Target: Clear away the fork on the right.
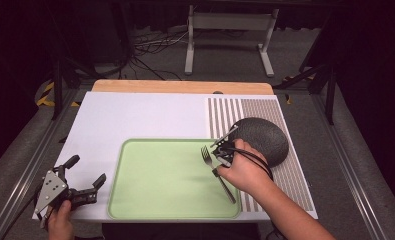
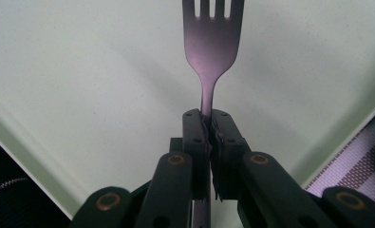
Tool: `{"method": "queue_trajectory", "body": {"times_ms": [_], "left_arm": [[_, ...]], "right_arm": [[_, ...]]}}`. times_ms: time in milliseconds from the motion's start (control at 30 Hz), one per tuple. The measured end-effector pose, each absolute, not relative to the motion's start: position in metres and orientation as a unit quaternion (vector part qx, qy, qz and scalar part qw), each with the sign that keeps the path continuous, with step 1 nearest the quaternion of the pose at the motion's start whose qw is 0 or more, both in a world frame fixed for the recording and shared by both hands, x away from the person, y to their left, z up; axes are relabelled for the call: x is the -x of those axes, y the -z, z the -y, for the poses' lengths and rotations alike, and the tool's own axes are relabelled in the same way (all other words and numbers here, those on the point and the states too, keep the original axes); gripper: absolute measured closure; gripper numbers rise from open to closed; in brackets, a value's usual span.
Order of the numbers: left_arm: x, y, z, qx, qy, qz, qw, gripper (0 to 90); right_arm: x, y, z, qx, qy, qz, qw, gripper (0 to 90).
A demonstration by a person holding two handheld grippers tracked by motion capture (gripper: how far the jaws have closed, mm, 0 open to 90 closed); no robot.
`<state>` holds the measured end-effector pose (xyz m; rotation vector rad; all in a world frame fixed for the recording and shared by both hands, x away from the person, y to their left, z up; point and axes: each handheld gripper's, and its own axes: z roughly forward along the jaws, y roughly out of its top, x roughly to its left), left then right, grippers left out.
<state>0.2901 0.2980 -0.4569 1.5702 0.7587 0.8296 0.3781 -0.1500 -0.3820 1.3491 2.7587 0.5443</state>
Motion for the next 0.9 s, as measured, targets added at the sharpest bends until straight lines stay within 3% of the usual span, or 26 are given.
{"method": "queue_trajectory", "body": {"times_ms": [900], "left_arm": [[-0.290,0.457,-0.297,-0.668,-0.350,-0.326,0.571,0.1]], "right_arm": [[-0.391,0.410,0.154,-0.460,-0.183,-0.869,0.002,84.9]]}}
